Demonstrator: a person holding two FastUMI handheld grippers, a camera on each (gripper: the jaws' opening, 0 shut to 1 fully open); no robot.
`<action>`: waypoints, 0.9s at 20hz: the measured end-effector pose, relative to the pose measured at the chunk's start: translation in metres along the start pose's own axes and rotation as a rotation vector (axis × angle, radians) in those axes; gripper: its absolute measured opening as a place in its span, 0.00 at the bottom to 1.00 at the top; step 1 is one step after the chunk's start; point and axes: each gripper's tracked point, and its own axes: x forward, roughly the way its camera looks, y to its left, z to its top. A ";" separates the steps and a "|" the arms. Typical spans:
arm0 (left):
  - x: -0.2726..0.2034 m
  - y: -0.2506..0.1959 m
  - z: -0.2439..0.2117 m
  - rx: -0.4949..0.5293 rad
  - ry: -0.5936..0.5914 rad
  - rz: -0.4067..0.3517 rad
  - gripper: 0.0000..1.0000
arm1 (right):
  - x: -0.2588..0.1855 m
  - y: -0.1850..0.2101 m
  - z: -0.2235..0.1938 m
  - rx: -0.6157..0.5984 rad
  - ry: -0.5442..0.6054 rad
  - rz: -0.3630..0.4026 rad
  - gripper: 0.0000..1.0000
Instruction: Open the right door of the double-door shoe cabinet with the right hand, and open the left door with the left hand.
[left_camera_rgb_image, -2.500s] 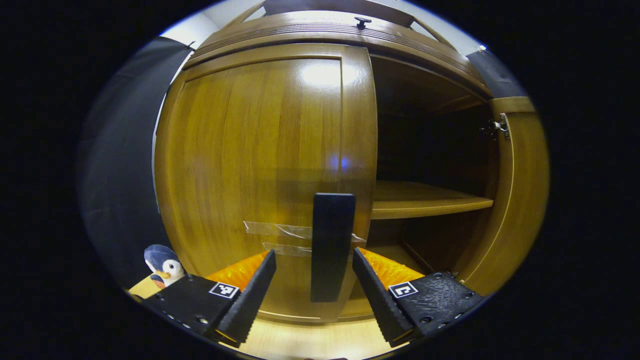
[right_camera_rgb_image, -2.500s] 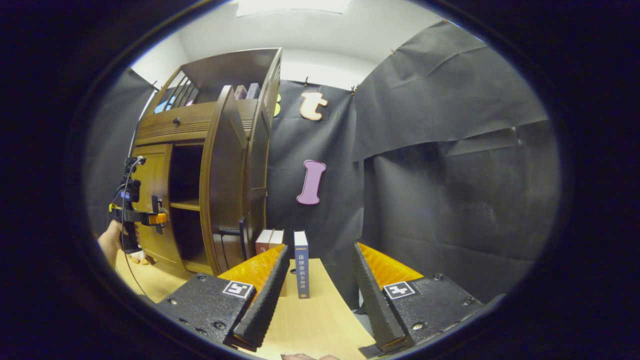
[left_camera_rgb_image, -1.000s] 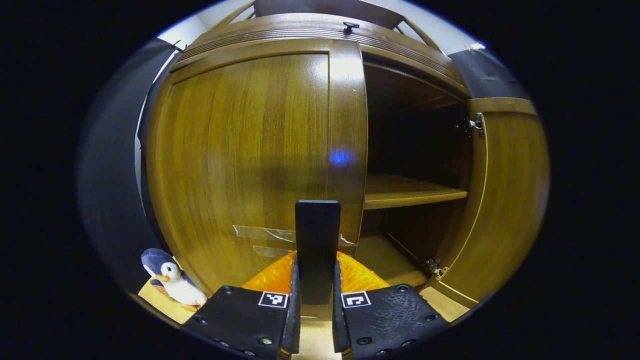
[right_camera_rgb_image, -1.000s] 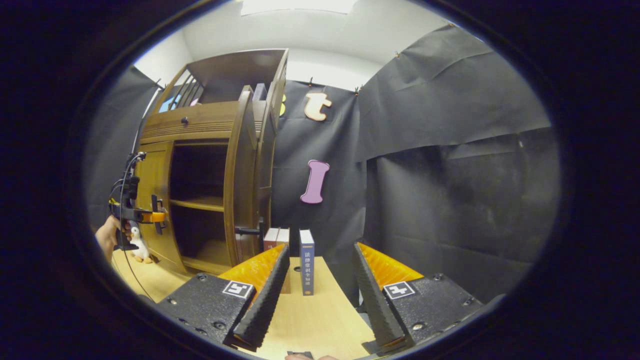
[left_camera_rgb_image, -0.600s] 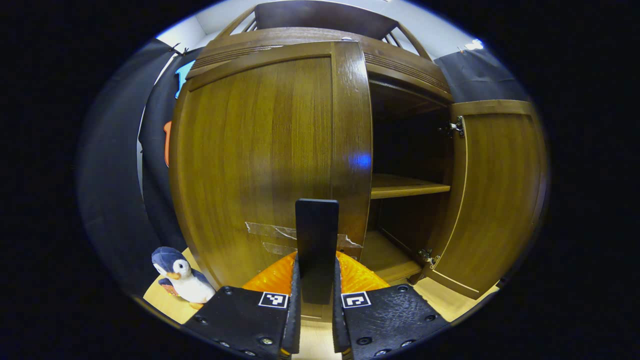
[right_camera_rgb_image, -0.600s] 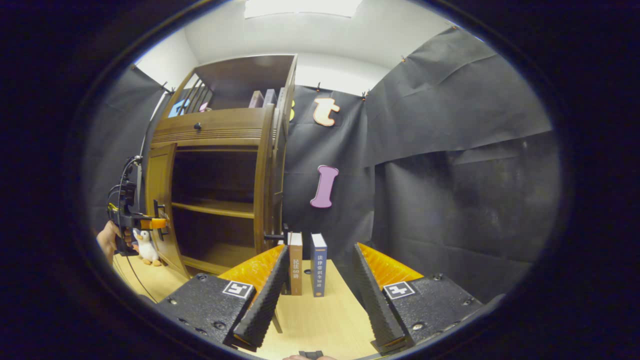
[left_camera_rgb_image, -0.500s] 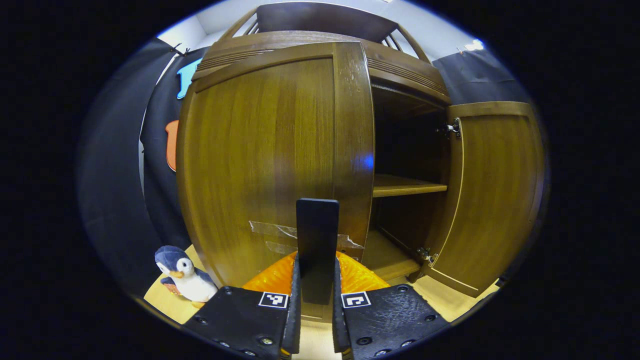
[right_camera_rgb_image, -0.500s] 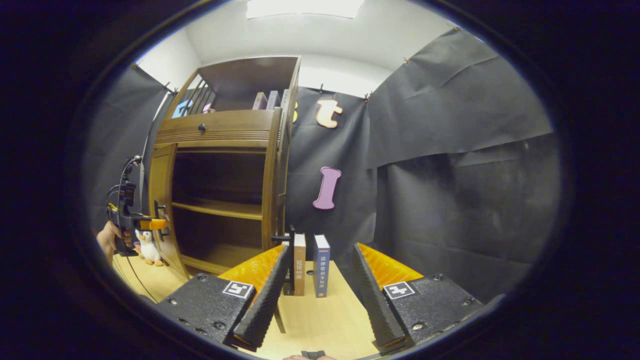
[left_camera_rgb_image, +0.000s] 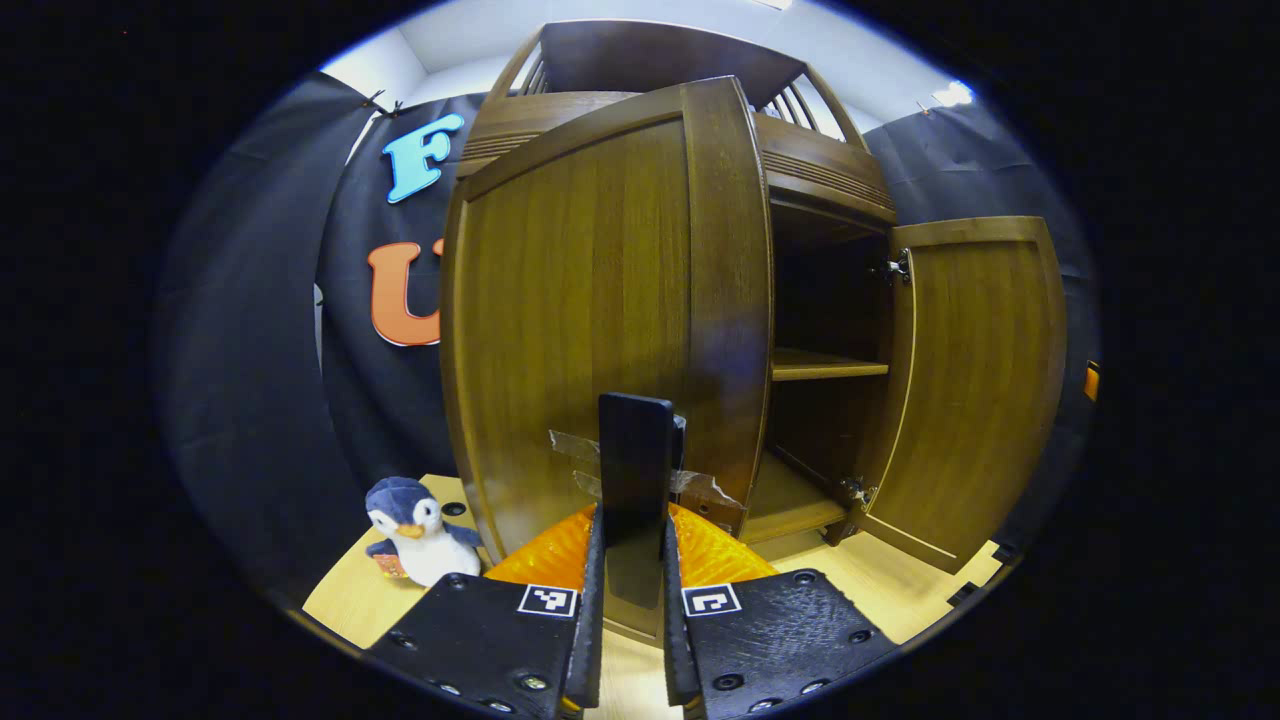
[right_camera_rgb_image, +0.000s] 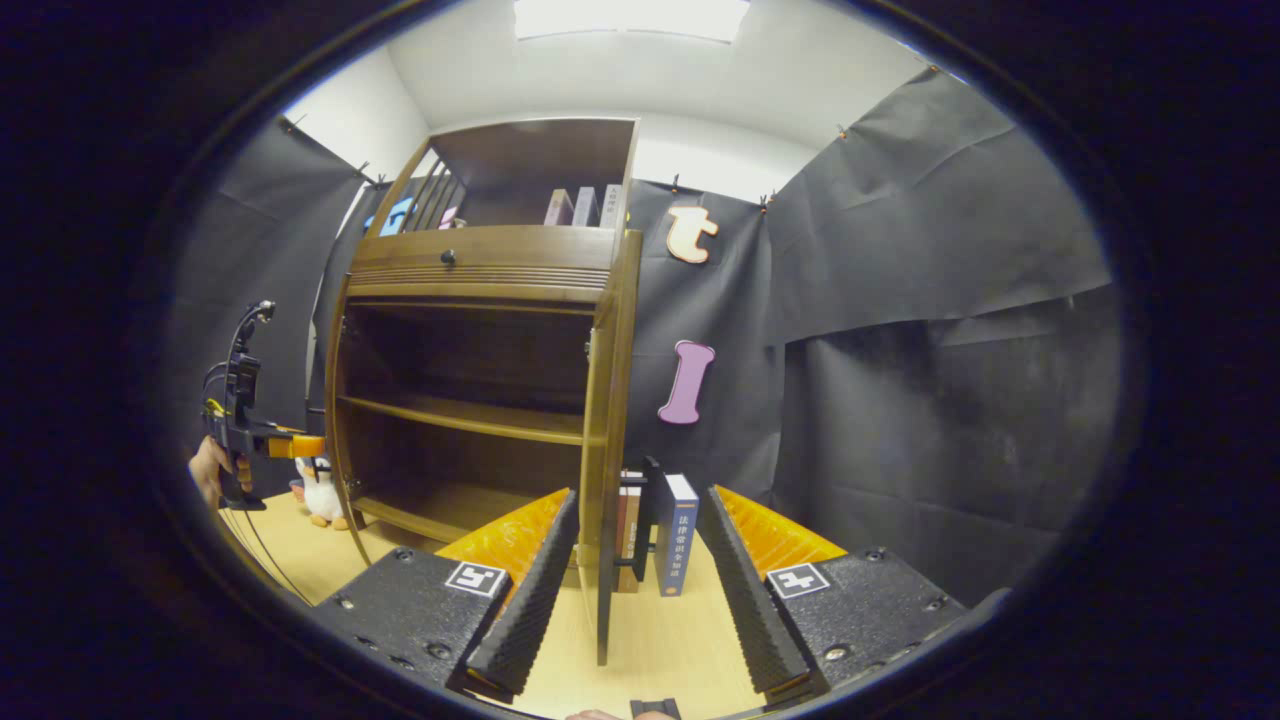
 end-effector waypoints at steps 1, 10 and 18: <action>-0.005 0.005 0.000 0.002 0.000 0.008 0.24 | -0.001 0.004 0.000 0.002 -0.001 0.005 0.81; -0.051 0.069 -0.007 -0.004 -0.009 0.119 0.24 | -0.003 0.038 0.001 0.007 -0.003 0.054 0.81; -0.068 0.127 -0.009 -0.054 -0.023 0.212 0.03 | 0.005 0.081 0.000 -0.024 0.003 0.111 0.81</action>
